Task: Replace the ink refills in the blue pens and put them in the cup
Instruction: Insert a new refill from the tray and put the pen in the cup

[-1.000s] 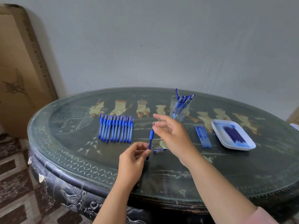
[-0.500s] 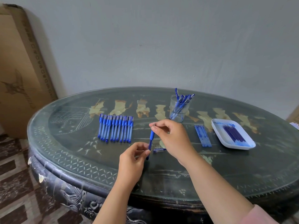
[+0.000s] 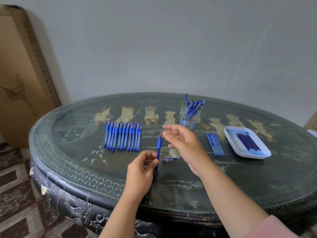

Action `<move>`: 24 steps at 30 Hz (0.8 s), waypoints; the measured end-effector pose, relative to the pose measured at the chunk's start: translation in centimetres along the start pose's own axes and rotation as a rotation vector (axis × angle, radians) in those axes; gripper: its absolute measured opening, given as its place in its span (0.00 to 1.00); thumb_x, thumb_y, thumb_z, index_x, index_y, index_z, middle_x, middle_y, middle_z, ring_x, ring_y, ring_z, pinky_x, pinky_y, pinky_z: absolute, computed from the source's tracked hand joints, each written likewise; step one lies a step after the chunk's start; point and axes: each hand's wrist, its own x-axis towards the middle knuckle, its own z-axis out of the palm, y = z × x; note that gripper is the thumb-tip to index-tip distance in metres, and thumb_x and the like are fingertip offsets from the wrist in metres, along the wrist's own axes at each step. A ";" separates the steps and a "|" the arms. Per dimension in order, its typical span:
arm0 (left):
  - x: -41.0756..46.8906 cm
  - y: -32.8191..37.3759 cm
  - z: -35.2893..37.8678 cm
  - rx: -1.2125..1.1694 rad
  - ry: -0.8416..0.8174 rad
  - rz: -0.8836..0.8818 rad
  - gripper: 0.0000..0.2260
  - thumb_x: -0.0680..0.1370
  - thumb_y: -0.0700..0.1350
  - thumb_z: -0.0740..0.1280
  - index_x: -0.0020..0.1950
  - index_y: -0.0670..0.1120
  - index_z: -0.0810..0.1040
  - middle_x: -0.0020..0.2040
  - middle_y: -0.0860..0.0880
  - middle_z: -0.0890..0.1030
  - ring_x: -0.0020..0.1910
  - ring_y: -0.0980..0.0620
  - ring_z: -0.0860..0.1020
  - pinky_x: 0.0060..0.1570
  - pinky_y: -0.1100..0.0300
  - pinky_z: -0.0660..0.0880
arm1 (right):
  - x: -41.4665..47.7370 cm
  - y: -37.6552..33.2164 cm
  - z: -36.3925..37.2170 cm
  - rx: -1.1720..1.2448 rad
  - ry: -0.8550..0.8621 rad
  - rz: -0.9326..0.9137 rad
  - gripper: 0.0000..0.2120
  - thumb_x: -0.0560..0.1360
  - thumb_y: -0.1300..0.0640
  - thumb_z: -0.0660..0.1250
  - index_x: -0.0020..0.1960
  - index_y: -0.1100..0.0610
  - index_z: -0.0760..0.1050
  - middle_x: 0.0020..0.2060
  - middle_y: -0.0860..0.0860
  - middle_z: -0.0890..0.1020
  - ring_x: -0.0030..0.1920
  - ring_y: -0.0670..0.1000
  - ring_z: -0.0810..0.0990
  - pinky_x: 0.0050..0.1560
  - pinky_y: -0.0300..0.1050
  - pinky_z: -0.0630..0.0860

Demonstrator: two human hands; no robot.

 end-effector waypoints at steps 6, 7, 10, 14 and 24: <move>0.2 -0.3 0.1 -0.055 0.002 -0.013 0.10 0.78 0.33 0.66 0.48 0.49 0.79 0.43 0.52 0.84 0.42 0.51 0.81 0.51 0.55 0.79 | 0.5 4.6 -1.1 -0.664 -0.123 0.063 0.15 0.78 0.56 0.67 0.64 0.48 0.77 0.55 0.44 0.78 0.53 0.43 0.76 0.58 0.39 0.73; 0.2 -0.3 0.0 -0.060 0.001 -0.014 0.10 0.78 0.33 0.66 0.48 0.49 0.79 0.43 0.52 0.84 0.43 0.51 0.82 0.52 0.54 0.79 | 0.5 5.2 -1.0 -0.748 -0.167 0.041 0.16 0.77 0.56 0.68 0.65 0.49 0.77 0.55 0.46 0.78 0.55 0.45 0.76 0.60 0.41 0.73; 0.2 -0.4 0.0 -0.060 -0.003 -0.015 0.10 0.79 0.33 0.65 0.48 0.49 0.78 0.44 0.51 0.84 0.44 0.50 0.82 0.53 0.51 0.79 | 0.5 5.8 -0.6 -0.850 -0.209 -0.015 0.12 0.77 0.56 0.69 0.60 0.51 0.81 0.51 0.48 0.78 0.53 0.48 0.76 0.60 0.47 0.75; 0.2 -0.4 -0.1 -0.069 -0.025 -0.011 0.09 0.79 0.34 0.65 0.50 0.47 0.78 0.45 0.52 0.85 0.45 0.50 0.82 0.52 0.52 0.79 | 0.8 5.9 -0.7 -0.805 -0.124 0.074 0.11 0.78 0.56 0.67 0.60 0.52 0.78 0.54 0.49 0.75 0.53 0.48 0.77 0.59 0.46 0.75; 0.5 0.1 -0.6 -0.184 -0.161 -0.038 0.06 0.79 0.32 0.64 0.52 0.41 0.78 0.45 0.47 0.85 0.41 0.53 0.81 0.47 0.56 0.80 | 1.9 0.2 -2.4 0.325 0.120 0.198 0.06 0.74 0.65 0.71 0.51 0.61 0.80 0.45 0.55 0.85 0.47 0.53 0.85 0.53 0.48 0.82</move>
